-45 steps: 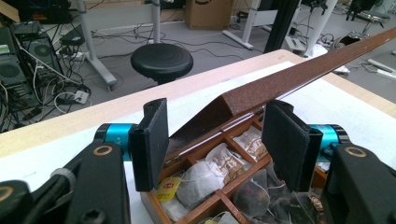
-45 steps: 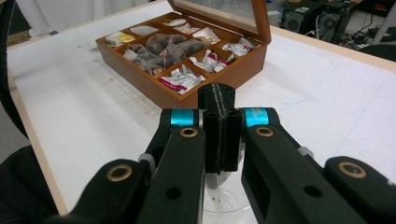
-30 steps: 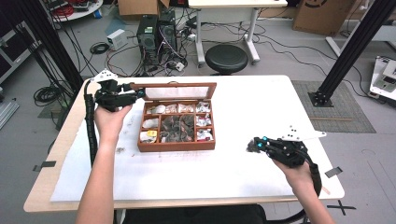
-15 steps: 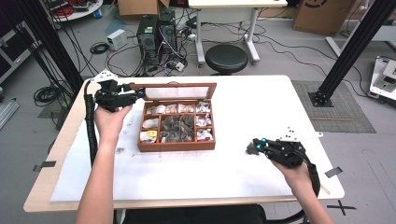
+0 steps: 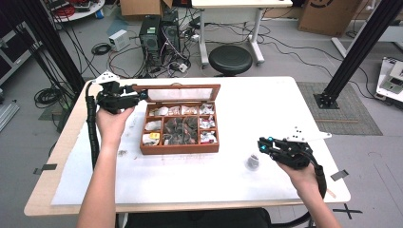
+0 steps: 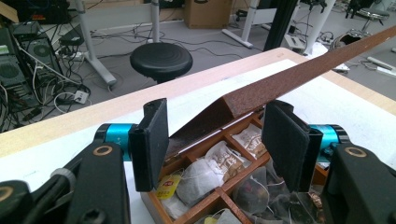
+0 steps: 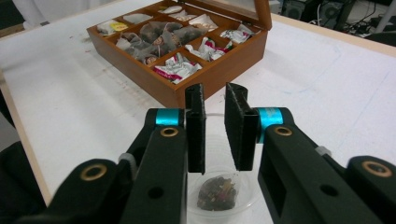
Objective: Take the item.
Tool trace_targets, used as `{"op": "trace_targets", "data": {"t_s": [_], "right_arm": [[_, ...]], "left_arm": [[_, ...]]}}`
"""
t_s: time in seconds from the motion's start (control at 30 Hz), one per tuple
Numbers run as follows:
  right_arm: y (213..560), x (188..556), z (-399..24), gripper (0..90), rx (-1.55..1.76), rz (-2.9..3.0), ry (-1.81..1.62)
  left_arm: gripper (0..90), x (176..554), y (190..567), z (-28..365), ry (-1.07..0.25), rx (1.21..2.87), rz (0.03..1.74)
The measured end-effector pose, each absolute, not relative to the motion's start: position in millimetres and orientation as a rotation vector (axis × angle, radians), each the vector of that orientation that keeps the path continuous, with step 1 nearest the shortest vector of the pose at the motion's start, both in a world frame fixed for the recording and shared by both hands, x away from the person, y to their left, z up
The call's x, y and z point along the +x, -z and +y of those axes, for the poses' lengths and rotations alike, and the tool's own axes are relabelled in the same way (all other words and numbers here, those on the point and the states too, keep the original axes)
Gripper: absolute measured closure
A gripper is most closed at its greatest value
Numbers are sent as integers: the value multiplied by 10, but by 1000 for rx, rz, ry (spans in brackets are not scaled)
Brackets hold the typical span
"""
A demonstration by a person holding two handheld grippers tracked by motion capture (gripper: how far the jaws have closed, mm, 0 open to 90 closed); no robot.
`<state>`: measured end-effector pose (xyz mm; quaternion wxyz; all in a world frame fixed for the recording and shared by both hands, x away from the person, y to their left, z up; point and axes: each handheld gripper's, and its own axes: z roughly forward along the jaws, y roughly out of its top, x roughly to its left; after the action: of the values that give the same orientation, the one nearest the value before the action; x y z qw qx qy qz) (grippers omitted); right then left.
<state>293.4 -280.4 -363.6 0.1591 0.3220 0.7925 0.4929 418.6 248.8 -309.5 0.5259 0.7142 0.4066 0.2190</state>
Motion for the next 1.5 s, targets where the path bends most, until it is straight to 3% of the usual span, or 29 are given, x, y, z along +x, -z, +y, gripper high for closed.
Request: {"op": "trace_targets", "data": {"t_s": [0.6,0.83,1.5], "right_arm": [[3480,3025,-2791,628,954,2193,-1426],[3427,3075,-2789,526,969,2149,-1444],[3265,3406,-2794,412,1047,2045,-1438]], "left_arm": [[415,4196,3098,2492,-525,1703,972],[416,4198,3100,2495,-522,1701,969],[416,4176,3088,2486,-526,1720,966]]}}
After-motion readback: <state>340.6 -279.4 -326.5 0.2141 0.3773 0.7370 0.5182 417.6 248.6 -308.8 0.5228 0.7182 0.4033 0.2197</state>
